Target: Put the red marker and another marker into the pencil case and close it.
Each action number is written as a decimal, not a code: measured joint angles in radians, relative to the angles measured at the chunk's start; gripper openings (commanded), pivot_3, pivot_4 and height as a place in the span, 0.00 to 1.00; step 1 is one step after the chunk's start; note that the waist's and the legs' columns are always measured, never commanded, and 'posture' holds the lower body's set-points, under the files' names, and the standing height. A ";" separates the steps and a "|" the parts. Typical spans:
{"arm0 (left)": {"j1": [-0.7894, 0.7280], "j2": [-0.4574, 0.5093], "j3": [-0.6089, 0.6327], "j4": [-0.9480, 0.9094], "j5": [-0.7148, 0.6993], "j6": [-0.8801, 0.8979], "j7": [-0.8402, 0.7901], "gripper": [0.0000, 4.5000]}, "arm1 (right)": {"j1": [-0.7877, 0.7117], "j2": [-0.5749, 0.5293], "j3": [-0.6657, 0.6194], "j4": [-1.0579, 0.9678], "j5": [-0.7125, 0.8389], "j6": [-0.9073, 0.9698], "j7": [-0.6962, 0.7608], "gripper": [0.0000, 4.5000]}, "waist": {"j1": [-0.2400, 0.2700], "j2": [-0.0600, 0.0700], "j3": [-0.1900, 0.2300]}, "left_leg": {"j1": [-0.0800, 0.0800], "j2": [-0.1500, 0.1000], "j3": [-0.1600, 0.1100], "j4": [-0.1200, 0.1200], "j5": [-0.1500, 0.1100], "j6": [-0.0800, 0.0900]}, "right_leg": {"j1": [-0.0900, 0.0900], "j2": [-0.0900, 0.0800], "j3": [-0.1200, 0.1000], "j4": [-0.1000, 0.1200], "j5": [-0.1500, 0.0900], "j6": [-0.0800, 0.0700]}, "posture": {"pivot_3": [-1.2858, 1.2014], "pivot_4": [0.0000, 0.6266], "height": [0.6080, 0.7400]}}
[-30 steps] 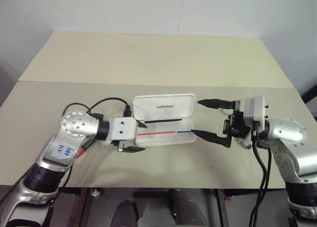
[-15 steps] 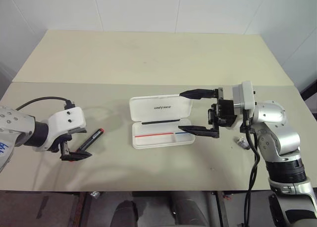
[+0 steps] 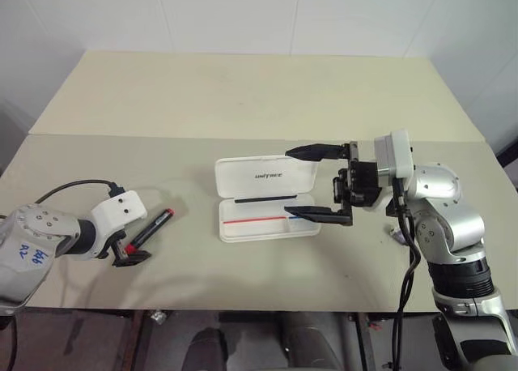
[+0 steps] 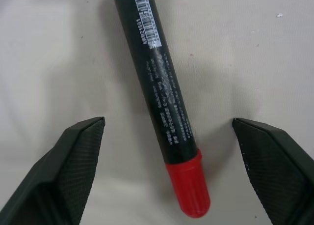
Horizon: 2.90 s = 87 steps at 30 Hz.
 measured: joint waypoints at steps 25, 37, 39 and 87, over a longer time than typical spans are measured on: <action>-0.167 0.005 0.012 0.080 -0.057 -0.303 -0.149 0.13 | 0.022 -0.006 -0.002 0.003 -0.010 -0.001 -0.044 1.00 | -0.048 -0.008 0.003 | -0.007 0.000 -0.007 -0.007 0.006 -0.007 | -0.007 0.006 0.002 -0.006 0.011 0.002 | 0.52 0.24 1.00; -0.359 -0.147 -0.125 0.054 -0.103 -0.445 -0.294 0.13 | 0.042 -0.043 -0.028 0.004 -0.022 0.001 -0.076 1.00 | -0.017 -0.008 0.003 | -0.006 -0.001 -0.008 -0.005 0.005 -0.008 | -0.005 0.005 0.002 -0.004 0.007 0.005 | 0.52 0.24 1.00; -0.414 -0.212 -0.196 0.069 -0.068 -0.430 -0.263 0.13 | 0.064 -0.055 -0.038 -0.002 -0.023 0.002 -0.083 1.00 | -0.013 -0.008 0.003 | -0.006 -0.002 -0.008 -0.002 0.005 -0.008 | -0.004 0.005 0.004 -0.003 0.008 0.006 | 0.52 0.24 1.00; -0.632 -0.620 -0.356 0.360 0.131 -0.632 -0.283 1.00 | 0.282 -0.242 -0.191 0.017 -0.028 0.044 -0.131 1.00 | -0.004 -0.009 0.003 | -0.004 -0.006 -0.006 0.003 0.005 -0.007 | -0.003 0.006 0.013 -0.001 0.011 0.012 | 0.52 0.24 1.00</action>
